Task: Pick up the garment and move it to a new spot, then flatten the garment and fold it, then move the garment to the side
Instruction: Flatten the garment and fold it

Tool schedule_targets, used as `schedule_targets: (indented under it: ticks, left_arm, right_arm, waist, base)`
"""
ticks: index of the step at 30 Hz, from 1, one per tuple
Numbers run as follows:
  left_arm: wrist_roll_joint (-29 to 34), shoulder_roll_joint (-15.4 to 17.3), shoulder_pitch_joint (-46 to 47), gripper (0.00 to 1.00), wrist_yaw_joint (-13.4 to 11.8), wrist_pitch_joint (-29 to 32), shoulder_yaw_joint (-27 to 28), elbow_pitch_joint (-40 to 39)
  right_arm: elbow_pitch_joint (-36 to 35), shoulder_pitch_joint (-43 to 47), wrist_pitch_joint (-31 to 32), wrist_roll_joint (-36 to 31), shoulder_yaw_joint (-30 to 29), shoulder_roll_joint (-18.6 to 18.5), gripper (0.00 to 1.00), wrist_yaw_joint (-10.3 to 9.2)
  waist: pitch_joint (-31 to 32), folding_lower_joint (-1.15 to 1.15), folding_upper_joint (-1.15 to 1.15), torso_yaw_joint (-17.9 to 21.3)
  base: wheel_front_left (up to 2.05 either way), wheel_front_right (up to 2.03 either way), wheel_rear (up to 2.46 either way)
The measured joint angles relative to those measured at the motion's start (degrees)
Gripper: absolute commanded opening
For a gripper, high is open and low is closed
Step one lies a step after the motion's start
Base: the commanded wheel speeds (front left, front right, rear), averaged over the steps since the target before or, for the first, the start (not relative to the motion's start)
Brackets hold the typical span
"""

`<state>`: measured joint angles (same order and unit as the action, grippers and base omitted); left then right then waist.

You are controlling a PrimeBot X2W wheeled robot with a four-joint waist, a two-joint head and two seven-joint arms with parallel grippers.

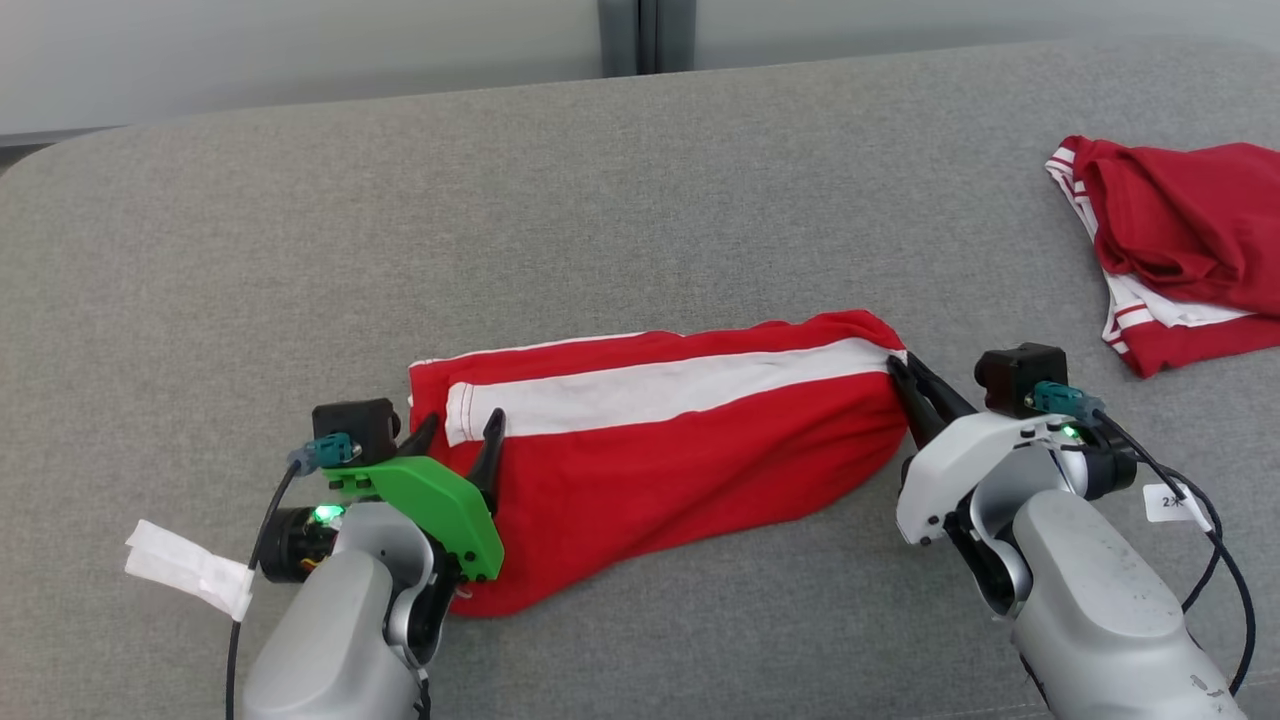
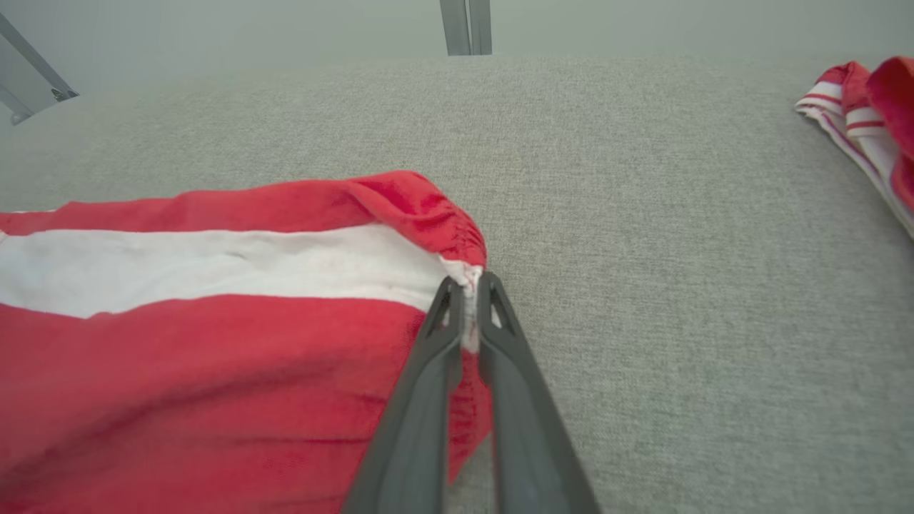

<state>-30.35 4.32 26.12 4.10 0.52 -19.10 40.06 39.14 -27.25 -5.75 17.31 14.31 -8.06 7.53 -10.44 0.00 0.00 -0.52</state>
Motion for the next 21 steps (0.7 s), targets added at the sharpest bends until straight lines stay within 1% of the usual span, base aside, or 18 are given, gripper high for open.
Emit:
schedule_targets:
  ticks: [6,13,14,16,19,21]
  left_arm:
    - [-1.37,-0.23,1.38,1.00,0.91,0.33,-0.25,3.08]
    - [-3.57,-0.87,2.06,1.00,2.24,0.23,-1.72,4.00]
    - [-3.87,-0.91,2.07,0.96,2.43,0.19,-1.99,4.00]
    - [-4.15,-0.96,2.09,0.80,2.46,0.11,-2.48,4.02]
    - [-4.55,-1.02,2.19,0.52,2.52,-0.55,-2.64,4.07]
    - [-4.64,-1.03,2.44,0.44,2.33,-0.59,-2.60,4.53]
  right_arm:
    - [0.43,0.00,-0.51,0.26,0.32,-0.08,0.00,0.00]
    - [1.12,0.01,-1.19,0.66,0.66,-0.05,0.00,0.00]
    - [1.22,0.02,-1.27,0.68,0.70,-0.05,0.00,0.00]
    - [1.33,0.04,-1.42,0.70,0.80,-0.05,0.00,0.00]
    - [1.44,0.04,-1.51,0.74,0.94,-0.04,0.00,0.00]
    - [1.48,0.04,-1.66,0.75,1.08,-0.02,0.00,0.00]
  waist:
    - [-0.16,0.00,0.00,0.27]
    - [0.37,0.00,0.00,0.13]
    - [0.45,0.00,0.00,0.13]
    - [0.57,0.00,0.00,0.14]
    - [0.58,0.00,0.00,0.23]
    - [0.50,0.00,0.00,0.32]
  base:
    - [0.00,0.00,0.00]
    - [0.00,0.00,0.00]
    - [0.00,0.00,0.00]
    - [0.00,0.00,0.00]
    - [0.00,0.00,0.00]
    - [0.00,0.00,0.00]
